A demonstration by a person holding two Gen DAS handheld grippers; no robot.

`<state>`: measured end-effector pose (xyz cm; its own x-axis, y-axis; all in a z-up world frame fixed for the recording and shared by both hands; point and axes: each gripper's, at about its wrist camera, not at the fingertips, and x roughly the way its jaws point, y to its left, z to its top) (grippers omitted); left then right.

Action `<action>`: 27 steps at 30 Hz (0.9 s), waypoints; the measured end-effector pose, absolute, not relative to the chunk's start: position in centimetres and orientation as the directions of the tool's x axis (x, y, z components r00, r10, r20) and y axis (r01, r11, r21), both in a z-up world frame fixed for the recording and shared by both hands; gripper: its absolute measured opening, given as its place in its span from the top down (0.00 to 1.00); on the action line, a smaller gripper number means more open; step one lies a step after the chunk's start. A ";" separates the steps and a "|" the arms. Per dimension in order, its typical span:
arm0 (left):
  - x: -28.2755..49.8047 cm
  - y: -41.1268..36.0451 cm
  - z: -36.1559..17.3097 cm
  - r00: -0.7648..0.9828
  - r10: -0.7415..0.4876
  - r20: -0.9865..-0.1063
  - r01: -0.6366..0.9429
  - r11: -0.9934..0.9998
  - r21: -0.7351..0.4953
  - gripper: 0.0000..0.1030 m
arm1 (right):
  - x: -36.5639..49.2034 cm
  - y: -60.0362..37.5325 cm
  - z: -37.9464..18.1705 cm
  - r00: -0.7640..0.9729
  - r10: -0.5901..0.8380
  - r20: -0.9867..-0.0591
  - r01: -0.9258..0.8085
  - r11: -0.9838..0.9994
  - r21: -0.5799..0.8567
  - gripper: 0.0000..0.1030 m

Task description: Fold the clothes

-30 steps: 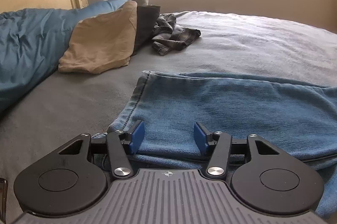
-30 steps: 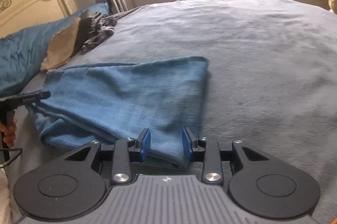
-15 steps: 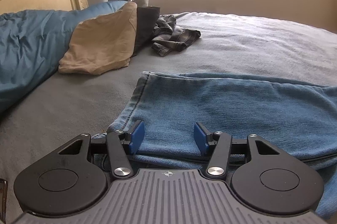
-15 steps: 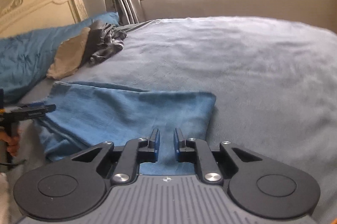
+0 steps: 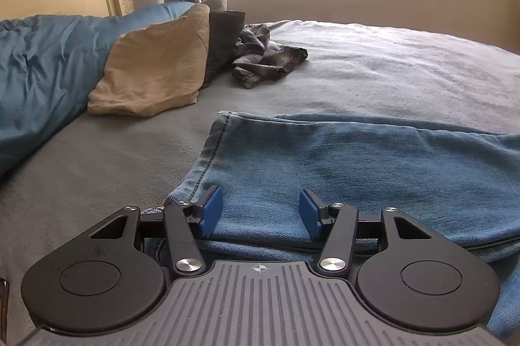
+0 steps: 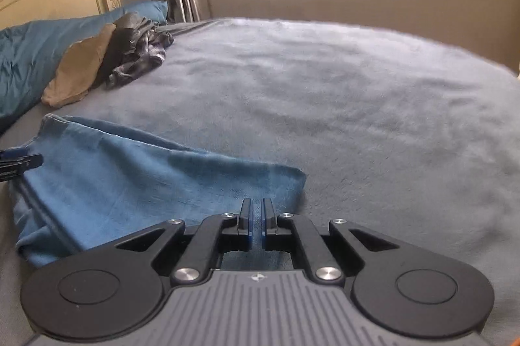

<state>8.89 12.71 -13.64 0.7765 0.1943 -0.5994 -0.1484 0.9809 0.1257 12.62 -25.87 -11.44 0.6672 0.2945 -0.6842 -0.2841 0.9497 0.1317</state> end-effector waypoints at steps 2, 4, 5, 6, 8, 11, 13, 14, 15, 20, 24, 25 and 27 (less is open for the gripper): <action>8.8 12.7 -13.6 0.778 0.192 -0.598 -0.147 0.981 0.123 0.49 | 13.8 -26.5 -13.5 0.639 0.299 -0.709 -0.263 0.951 0.164 0.99; 8.8 12.8 -13.7 0.778 0.192 -0.598 -0.148 0.981 0.123 0.49 | 14.0 -27.2 -13.1 0.634 0.315 -0.706 -0.221 0.949 0.224 0.98; 8.8 12.8 -13.7 0.778 0.192 -0.598 -0.148 0.981 0.122 0.49 | 14.1 -27.2 -12.6 0.644 0.317 -0.696 -0.221 0.948 0.227 0.98; 8.9 12.8 -13.7 0.779 0.193 -0.597 -0.149 0.981 0.122 0.49 | 14.1 -27.2 -12.0 0.655 0.319 -0.685 -0.223 0.948 0.228 0.97; 9.0 12.8 -13.8 0.780 0.193 -0.596 -0.150 0.981 0.121 0.49 | 14.6 -27.1 -11.2 0.670 0.327 -0.666 -0.225 0.945 0.238 0.97; 8.9 12.8 -13.7 0.781 0.190 -0.595 -0.149 0.982 0.119 0.49 | 16.9 -27.1 -12.6 0.661 0.320 -0.679 -0.192 0.947 0.259 0.98; 8.9 12.8 -13.7 0.780 0.189 -0.596 -0.148 0.982 0.117 0.49 | 18.2 -28.0 -13.8 0.657 0.339 -0.673 -0.139 0.932 0.334 0.99; 8.9 12.8 -13.7 0.780 0.189 -0.596 -0.149 0.982 0.116 0.49 | 18.8 -28.4 -14.4 0.656 0.348 -0.670 -0.111 0.922 0.371 0.99; 8.9 12.8 -13.7 0.781 0.189 -0.596 -0.150 0.982 0.115 0.49 | 18.9 -28.6 -14.3 0.655 0.352 -0.668 -0.097 0.916 0.388 0.99; 8.9 13.0 -13.8 0.783 0.184 -0.594 -0.146 0.983 0.112 0.49 | 17.1 -29.2 -12.6 0.652 0.321 -0.687 -0.077 0.929 0.361 0.95; 8.9 13.1 -13.7 0.785 0.180 -0.593 -0.143 0.984 0.108 0.49 | 14.7 -30.0 -11.5 0.604 0.413 -0.681 -0.102 0.888 0.448 0.93; 8.9 13.1 -13.8 0.785 0.180 -0.593 -0.143 0.984 0.109 0.49 | 14.2 -30.0 -11.5 0.588 0.437 -0.681 -0.112 0.878 0.466 0.91; 8.9 13.0 -13.8 0.785 0.182 -0.592 -0.144 0.983 0.112 0.49 | 13.0 -29.8 -11.6 0.554 0.483 -0.678 -0.133 0.855 0.501 0.86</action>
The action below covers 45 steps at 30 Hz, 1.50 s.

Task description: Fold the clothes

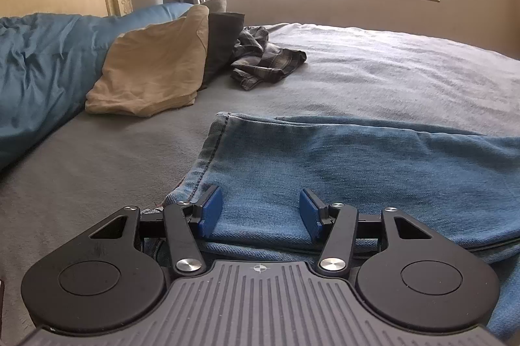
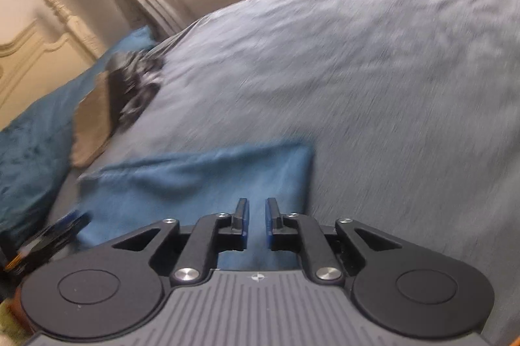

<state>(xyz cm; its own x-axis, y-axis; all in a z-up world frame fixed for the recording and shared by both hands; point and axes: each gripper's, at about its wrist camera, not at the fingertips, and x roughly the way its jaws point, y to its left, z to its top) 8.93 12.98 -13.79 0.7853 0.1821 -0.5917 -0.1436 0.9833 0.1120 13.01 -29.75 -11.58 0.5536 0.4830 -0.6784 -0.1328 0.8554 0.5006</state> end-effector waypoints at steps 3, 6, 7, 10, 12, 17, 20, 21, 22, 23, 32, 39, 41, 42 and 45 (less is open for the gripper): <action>9.0 12.9 -13.8 0.785 0.183 -0.592 -0.144 0.983 0.113 0.49 | 11.9 -28.4 -12.5 0.535 0.448 -0.716 -0.169 0.887 0.429 0.79; 9.0 12.9 -13.8 0.785 0.184 -0.591 -0.143 0.983 0.116 0.49 | 11.0 -27.1 -12.8 0.534 0.407 -0.741 -0.195 0.912 0.361 0.79; 9.0 12.9 -13.8 0.785 0.185 -0.591 -0.143 0.983 0.117 0.49 | 10.9 -26.8 -12.3 0.545 0.392 -0.741 -0.195 0.919 0.343 0.79; 9.0 12.7 -13.8 0.784 0.191 -0.591 -0.146 0.982 0.123 0.49 | 9.8 -25.5 -10.6 0.578 0.418 -0.701 -0.260 0.908 0.328 0.79; 9.0 12.7 -13.8 0.783 0.196 -0.590 -0.149 0.981 0.127 0.49 | 8.9 -24.2 -9.8 0.586 0.444 -0.677 -0.320 0.895 0.310 0.77; 9.0 12.5 -13.9 0.784 0.203 -0.587 -0.156 0.979 0.131 0.48 | 7.8 -21.8 -11.7 0.551 0.462 -0.695 -0.361 0.883 0.301 0.70; 9.0 12.4 -13.9 0.784 0.206 -0.586 -0.159 0.979 0.132 0.48 | 6.8 -21.2 -12.7 0.578 0.433 -0.691 -0.361 0.896 0.259 0.68; 9.0 12.4 -13.9 0.784 0.207 -0.585 -0.159 0.978 0.132 0.48 | 6.7 -20.9 -12.7 0.582 0.426 -0.693 -0.361 0.899 0.249 0.67; 9.0 12.4 -13.9 0.784 0.207 -0.585 -0.161 0.978 0.131 0.48 | 6.7 -20.9 -12.7 0.582 0.423 -0.695 -0.358 0.900 0.249 0.65; 9.0 12.4 -13.9 0.784 0.208 -0.585 -0.162 0.978 0.131 0.48 | 6.7 -20.8 -12.6 0.581 0.421 -0.696 -0.355 0.901 0.248 0.65; 7.8 11.7 -11.5 0.819 0.175 -0.547 -0.151 0.985 0.090 0.48 | 6.9 -20.5 -13.0 0.571 0.423 -0.703 -0.349 0.901 0.258 0.60; 8.0 11.2 -12.1 0.782 0.121 -0.611 -0.137 0.990 0.021 0.48 | 7.1 -20.4 -12.9 0.564 0.424 -0.708 -0.351 0.900 0.259 0.58; 8.3 11.4 -13.1 0.760 0.139 -0.634 -0.143 0.989 0.045 0.48 | 7.1 -20.4 -12.9 0.564 0.425 -0.708 -0.351 0.900 0.260 0.58; 8.2 11.2 -13.1 0.763 0.145 -0.630 -0.143 0.988 0.054 0.48 | 7.1 -20.4 -12.9 0.563 0.425 -0.709 -0.352 0.899 0.260 0.57; 8.1 10.9 -13.1 0.771 0.160 -0.616 -0.142 0.987 0.078 0.48 | 7.2 -20.3 -12.8 0.559 0.424 -0.713 -0.352 0.900 0.259 0.55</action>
